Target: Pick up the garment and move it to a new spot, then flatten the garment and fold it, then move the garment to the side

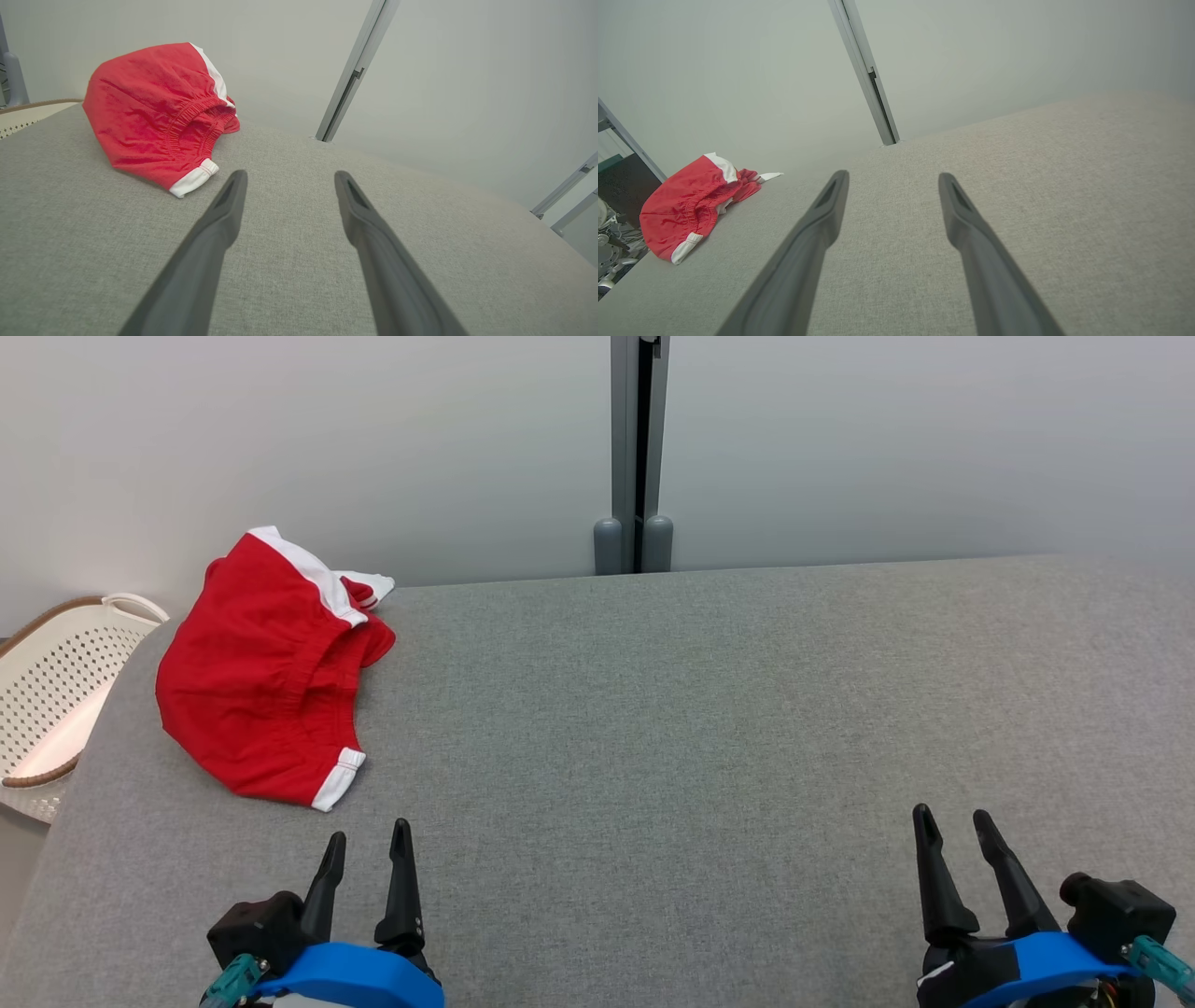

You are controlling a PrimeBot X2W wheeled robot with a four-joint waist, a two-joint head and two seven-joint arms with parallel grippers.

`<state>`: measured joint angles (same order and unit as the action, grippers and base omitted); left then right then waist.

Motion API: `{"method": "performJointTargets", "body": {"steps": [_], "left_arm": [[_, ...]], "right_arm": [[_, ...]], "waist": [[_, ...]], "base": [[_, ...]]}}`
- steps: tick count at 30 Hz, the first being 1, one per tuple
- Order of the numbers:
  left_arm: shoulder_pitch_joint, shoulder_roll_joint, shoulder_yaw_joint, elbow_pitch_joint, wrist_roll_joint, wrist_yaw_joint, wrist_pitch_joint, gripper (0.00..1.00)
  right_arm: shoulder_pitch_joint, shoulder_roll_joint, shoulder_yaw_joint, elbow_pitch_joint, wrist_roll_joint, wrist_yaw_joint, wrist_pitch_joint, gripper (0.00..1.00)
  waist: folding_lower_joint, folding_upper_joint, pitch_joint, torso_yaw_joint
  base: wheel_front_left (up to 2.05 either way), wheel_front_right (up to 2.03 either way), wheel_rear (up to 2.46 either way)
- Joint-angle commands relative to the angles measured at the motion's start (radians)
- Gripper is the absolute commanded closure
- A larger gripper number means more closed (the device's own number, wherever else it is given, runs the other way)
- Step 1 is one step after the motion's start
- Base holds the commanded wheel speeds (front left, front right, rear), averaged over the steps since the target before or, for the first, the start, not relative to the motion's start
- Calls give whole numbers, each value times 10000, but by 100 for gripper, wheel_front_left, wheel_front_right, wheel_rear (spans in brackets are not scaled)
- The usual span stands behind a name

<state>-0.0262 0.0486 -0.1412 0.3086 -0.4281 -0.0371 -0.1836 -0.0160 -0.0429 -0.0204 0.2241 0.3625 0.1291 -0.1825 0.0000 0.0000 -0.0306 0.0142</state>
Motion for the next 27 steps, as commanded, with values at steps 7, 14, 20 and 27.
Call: {"method": "performJointTargets", "body": {"steps": [7, 14, 20, 27], "left_arm": [[-64, 27, -81, 131, 710, -45, -238, 0], [-97, 27, -169, 298, 1178, -48, -390, 0], [-115, 26, -196, 491, 1523, -47, -511, 0], [-176, 27, -233, 673, 1825, -24, -614, 0]], "right_arm": [[21, -87, -26, 84, -758, 18, -249, 0], [-31, -93, -77, 270, -1233, 19, -396, 0], [-111, -94, -84, 407, -1621, 21, -520, 0], [-180, -98, -87, 550, -1964, 23, -620, 0]], "waist": [[0, 0, -32, 4], [0, 0, -62, 6], [0, 0, -81, 9], [0, 0, -94, 26]], "base": [[0, 0, 0], [0, 0, 0], [0, 0, 0], [0, 0, 0]]}}
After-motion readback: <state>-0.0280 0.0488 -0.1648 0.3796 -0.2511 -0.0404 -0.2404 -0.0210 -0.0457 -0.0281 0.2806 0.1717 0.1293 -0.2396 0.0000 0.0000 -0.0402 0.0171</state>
